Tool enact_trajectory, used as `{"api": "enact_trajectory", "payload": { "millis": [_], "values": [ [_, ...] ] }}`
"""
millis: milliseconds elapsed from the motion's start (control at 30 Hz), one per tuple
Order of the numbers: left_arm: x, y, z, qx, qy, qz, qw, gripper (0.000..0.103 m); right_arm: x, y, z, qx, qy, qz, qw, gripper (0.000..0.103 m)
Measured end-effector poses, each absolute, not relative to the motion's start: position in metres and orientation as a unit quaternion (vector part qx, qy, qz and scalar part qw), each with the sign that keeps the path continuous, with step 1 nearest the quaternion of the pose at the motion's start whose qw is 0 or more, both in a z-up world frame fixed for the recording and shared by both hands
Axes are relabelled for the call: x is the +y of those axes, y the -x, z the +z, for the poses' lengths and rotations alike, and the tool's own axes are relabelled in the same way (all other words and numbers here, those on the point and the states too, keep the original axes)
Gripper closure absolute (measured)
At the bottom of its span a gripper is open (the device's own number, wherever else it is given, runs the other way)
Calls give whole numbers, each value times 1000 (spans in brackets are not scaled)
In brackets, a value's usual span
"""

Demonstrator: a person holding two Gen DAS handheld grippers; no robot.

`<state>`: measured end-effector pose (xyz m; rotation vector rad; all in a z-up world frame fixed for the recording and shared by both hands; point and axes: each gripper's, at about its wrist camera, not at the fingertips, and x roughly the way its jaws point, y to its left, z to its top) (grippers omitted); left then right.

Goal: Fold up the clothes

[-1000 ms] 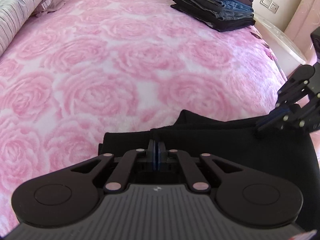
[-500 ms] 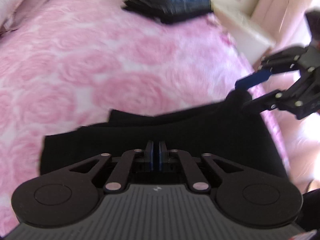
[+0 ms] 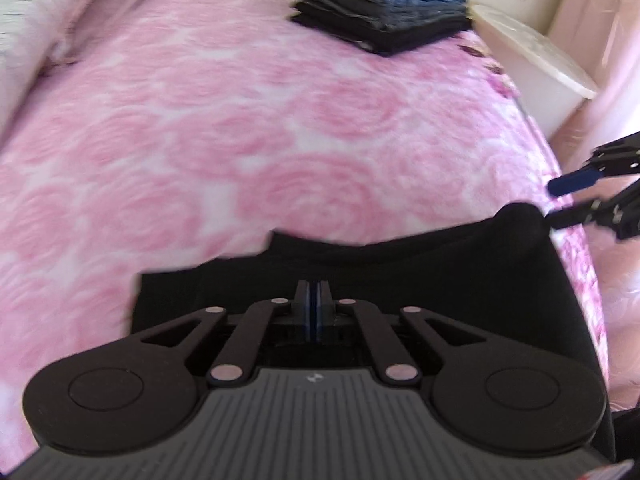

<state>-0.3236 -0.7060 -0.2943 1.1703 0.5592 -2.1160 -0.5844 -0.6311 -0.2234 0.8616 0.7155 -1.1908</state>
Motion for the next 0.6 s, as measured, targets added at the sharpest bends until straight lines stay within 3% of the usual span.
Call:
{"api": "enact_trajectory", "payload": {
  "millis": [167,233,333,600],
  "values": [
    [-677,277,-271,174,-492,-773,361,93,-620,554,-198,320,-342,-501,728,52],
    [-661,260,-264,146,-516,-761,364,74,-612,533,-192,337,-317,-478,746,46],
    [-626,239,-258,75,-545,-758,350,59,-590,497,-187,363,-267,-452,770,46],
    [-527,200,-292,-166,-580,-758,249,49,-497,393,-192,441,-145,-386,797,46]
  ]
}}
